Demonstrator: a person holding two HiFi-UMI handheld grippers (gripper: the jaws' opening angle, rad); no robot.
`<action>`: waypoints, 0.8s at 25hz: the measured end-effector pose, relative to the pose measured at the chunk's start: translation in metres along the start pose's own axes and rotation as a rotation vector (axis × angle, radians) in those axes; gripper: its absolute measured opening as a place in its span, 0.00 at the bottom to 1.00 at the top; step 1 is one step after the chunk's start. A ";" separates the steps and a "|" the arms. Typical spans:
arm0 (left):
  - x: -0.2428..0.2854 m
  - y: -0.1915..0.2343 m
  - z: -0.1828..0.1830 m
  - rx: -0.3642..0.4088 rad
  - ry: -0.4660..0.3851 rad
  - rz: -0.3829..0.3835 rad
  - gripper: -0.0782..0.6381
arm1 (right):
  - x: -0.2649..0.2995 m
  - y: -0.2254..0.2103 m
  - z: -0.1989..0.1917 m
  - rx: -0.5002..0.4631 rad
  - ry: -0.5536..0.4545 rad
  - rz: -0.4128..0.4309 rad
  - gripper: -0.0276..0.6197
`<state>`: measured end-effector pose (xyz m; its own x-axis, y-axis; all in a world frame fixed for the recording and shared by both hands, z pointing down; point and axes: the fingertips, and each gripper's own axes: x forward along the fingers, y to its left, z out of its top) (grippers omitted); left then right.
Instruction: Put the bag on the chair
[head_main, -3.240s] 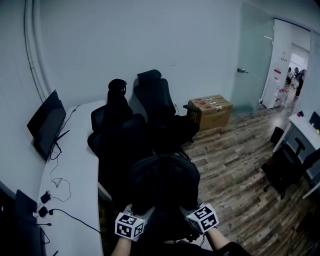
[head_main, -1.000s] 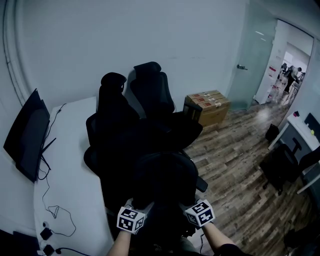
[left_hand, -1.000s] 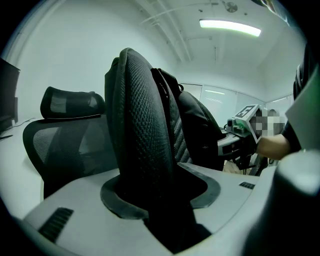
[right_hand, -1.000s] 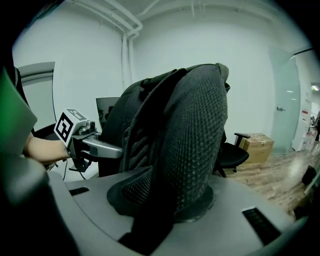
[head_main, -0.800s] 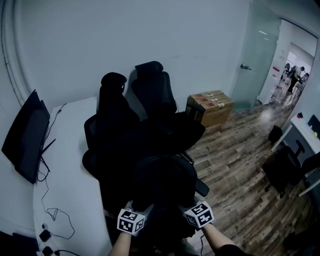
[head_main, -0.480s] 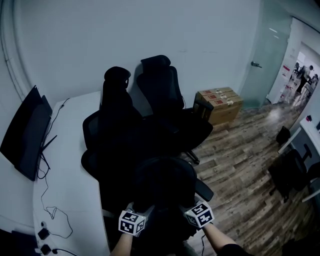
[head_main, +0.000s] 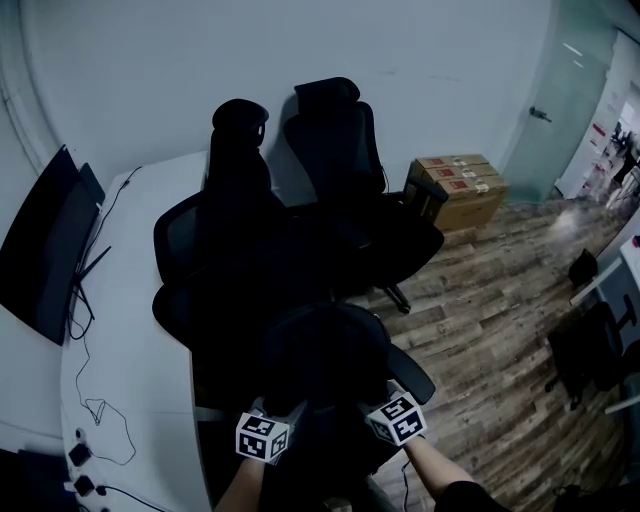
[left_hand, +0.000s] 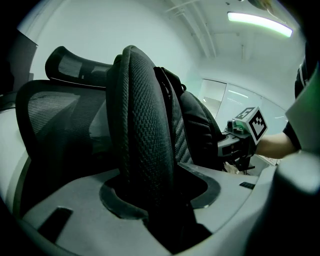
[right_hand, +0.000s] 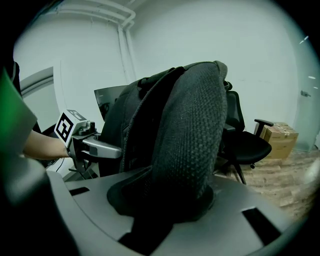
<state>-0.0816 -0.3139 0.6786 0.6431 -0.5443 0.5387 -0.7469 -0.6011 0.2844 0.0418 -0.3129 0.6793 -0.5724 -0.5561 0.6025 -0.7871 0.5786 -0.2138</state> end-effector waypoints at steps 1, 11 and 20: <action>0.005 0.003 -0.001 -0.007 0.003 0.004 0.40 | 0.005 -0.004 -0.001 0.000 0.004 0.006 0.22; 0.039 0.034 -0.020 -0.070 0.029 0.045 0.40 | 0.053 -0.032 -0.015 0.001 0.056 0.065 0.22; 0.065 0.065 -0.043 -0.122 0.060 0.070 0.41 | 0.098 -0.045 -0.028 0.006 0.096 0.127 0.22</action>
<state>-0.0954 -0.3633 0.7666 0.5803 -0.5445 0.6056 -0.8069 -0.4851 0.3371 0.0279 -0.3767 0.7698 -0.6432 -0.4189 0.6409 -0.7111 0.6372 -0.2972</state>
